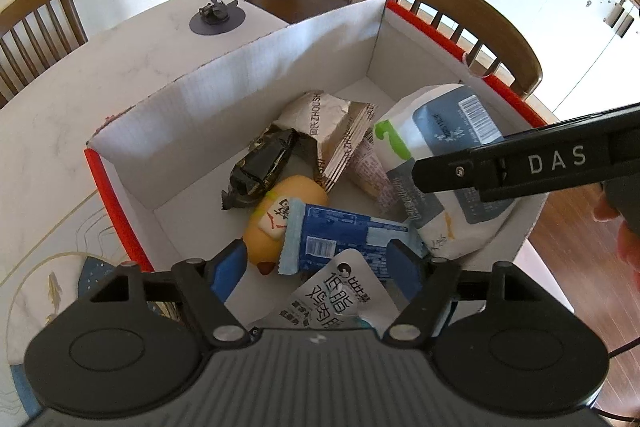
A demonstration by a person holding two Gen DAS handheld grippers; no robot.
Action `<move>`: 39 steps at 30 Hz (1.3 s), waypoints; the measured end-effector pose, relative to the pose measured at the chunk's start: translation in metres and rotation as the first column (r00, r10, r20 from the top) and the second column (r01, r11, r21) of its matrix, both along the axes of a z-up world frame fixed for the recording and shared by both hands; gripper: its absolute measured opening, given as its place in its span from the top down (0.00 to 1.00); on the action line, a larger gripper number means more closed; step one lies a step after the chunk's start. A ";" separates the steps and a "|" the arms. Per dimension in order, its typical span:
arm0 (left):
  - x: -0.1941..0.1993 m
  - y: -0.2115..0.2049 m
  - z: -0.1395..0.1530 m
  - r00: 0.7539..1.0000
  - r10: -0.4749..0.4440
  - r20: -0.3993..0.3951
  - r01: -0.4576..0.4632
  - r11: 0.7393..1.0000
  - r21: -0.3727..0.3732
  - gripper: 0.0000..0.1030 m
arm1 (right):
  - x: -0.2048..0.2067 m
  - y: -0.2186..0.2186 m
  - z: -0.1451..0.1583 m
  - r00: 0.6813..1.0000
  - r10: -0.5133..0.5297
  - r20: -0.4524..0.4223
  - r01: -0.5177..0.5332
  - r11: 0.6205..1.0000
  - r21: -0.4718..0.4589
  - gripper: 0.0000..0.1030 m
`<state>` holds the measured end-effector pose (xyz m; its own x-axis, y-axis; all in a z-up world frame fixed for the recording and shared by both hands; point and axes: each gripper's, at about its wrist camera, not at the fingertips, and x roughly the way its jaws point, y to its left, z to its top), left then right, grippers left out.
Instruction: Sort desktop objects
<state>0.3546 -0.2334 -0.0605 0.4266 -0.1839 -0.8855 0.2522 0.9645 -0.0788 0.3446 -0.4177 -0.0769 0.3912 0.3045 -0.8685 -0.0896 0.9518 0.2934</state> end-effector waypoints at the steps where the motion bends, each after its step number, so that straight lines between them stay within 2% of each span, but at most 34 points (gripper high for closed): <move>1: -0.001 0.000 0.001 1.000 -0.001 0.003 0.001 1.000 -0.001 0.26 | -0.001 0.000 0.002 1.000 0.000 0.003 0.000 1.000 0.000 0.29; 15: -0.015 0.003 0.022 0.999 -0.012 0.046 0.013 1.000 -0.015 0.26 | -0.025 -0.004 0.028 0.998 0.014 0.055 -0.015 1.000 0.017 0.26; 30: -0.036 0.005 0.037 0.994 -0.016 0.112 0.015 1.000 0.010 0.26 | -0.062 -0.004 0.049 0.987 0.070 0.141 -0.073 0.997 0.018 0.24; 39: -0.053 0.012 0.043 0.988 0.007 0.151 -0.007 1.000 0.002 0.26 | -0.086 -0.001 0.055 0.973 0.105 0.206 -0.113 0.993 0.027 0.17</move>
<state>0.3011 -0.2213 -0.0173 0.5570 -0.1784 -0.8111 0.2544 0.9664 -0.0379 0.2586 -0.4188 -0.0222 0.5213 0.3864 -0.7608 -0.2536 0.9215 0.2943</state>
